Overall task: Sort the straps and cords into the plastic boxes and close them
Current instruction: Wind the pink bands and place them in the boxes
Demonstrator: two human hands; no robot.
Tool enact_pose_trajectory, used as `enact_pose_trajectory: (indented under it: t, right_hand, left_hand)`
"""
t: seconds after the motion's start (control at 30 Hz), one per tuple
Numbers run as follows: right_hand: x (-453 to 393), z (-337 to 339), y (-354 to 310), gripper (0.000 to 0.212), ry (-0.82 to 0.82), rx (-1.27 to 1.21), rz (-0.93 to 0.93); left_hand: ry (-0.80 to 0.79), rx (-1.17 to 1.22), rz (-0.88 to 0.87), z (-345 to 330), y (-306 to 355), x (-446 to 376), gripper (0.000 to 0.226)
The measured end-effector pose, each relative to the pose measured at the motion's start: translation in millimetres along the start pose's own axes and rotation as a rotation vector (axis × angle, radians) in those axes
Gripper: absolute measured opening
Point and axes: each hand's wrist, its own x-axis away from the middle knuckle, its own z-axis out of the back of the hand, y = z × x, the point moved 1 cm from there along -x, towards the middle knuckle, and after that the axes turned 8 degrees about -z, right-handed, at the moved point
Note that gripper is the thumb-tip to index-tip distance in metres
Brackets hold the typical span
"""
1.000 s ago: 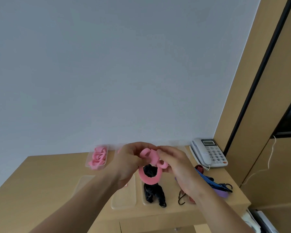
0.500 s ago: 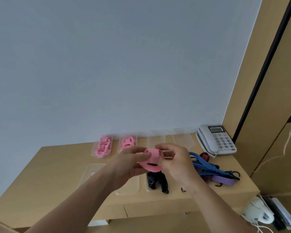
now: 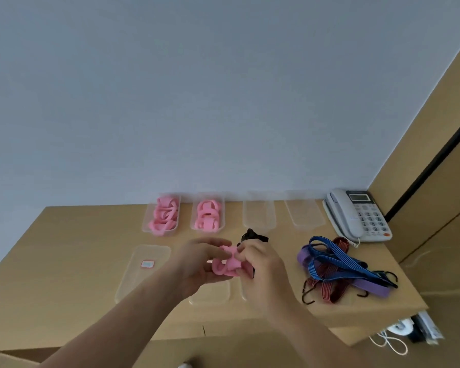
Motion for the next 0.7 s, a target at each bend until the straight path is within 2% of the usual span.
enact_pose_trajectory:
  t: [0.1, 0.23, 0.37, 0.47, 0.63, 0.7]
  right_hand:
    - [-10.1, -26.5, -2.5, 0.026, -0.100, 0.052, 0.055]
    - [-30.7, -68.0, 0.8, 0.062, -0.316, 0.259, 0.027]
    - [-61.4, -102.7, -2.0, 0.055, -0.337, 0.348, 0.032]
    - [-79.4, -116.6, 3.2, 0.047, -0.371, 0.291, -0.026]
    - [-99.8, -126.5, 13.2, 0.037, -0.324, 0.229, -0.205]
    - [-108.0, -127.1, 19.4, 0.036, -0.307, 0.211, -0.290]
  left_hand:
    - [0.054, 0.075, 0.064, 28.1, 0.2, -27.7, 0.031]
    - [0.076, 0.158, 0.108, 67.5, 6.4, -63.2, 0.031]
    - [0.054, 0.195, 0.135, 92.6, 11.6, -90.3, 0.028]
    - [0.051, 0.174, 0.162, 108.5, 15.4, -105.6, 0.023]
    - [-0.017, -0.113, 0.171, 127.1, 19.9, -129.8, 0.019]
    - [0.026, -0.236, 0.078, 127.5, 23.5, -144.1, 0.018]
